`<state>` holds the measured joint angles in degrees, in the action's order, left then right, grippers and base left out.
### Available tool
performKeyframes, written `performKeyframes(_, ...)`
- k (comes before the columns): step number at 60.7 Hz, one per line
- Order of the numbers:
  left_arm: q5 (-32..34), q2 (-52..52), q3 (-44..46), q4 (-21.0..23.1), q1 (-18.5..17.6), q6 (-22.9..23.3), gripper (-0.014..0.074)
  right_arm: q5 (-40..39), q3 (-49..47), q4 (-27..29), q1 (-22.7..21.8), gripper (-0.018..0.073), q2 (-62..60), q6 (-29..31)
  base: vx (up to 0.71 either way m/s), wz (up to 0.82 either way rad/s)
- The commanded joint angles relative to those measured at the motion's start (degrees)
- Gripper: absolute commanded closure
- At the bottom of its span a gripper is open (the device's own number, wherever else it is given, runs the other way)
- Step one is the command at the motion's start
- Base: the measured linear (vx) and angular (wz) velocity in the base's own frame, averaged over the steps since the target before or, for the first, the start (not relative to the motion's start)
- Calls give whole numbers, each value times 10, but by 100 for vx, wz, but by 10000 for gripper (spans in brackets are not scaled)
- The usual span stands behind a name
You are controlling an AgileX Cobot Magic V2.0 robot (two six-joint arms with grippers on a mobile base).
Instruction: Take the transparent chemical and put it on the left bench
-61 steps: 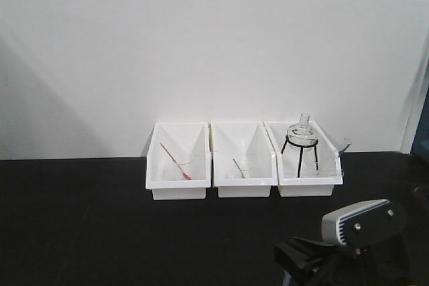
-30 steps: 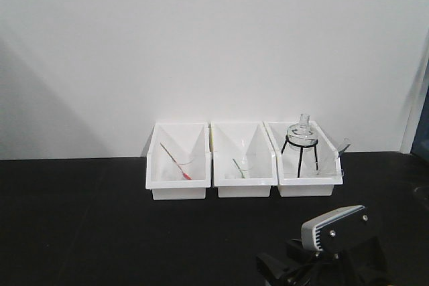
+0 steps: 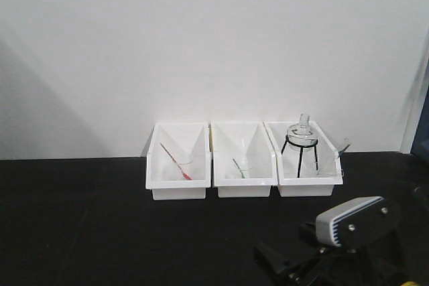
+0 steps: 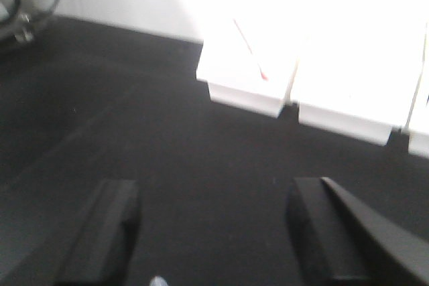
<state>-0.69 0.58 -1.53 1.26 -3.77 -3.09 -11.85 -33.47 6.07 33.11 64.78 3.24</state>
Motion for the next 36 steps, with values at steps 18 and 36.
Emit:
performKeyframes(18,45,11,-9,0,-1,4,600,146,-20,-4,-1,569,-220,70,0,0)
performKeyframes(36,45,11,-9,0,-1,4,600,151,-20,-4,-1,566,-288,88,0,0)
